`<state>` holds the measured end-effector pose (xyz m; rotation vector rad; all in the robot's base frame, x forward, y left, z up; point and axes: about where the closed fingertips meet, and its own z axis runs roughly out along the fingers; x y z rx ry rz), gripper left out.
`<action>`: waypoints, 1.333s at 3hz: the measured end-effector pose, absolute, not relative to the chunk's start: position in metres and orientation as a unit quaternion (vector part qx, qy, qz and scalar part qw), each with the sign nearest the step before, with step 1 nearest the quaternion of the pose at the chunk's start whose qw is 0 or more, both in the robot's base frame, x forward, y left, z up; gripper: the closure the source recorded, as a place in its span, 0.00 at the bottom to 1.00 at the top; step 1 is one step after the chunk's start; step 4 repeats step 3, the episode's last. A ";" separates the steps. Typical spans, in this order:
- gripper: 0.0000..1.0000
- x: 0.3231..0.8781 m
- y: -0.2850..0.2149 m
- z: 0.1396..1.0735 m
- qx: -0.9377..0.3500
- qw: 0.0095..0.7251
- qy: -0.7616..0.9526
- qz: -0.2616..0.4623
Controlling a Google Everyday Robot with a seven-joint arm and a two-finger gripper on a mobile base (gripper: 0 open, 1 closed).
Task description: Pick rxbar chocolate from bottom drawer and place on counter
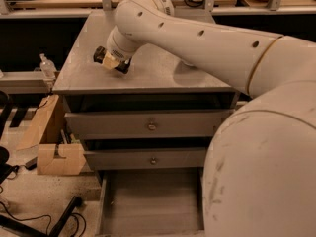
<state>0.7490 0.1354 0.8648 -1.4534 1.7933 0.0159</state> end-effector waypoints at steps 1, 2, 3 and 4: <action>0.20 0.748 0.137 0.863 -0.577 0.404 0.710 0.007; 0.00 0.748 0.138 0.862 -0.578 0.403 0.710 0.007; 0.00 0.748 0.138 0.862 -0.578 0.403 0.710 0.007; 0.00 0.748 0.138 0.862 -0.578 0.403 0.710 0.007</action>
Offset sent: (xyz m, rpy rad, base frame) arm -0.0004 0.0011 -0.0011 -0.0009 0.0014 0.0017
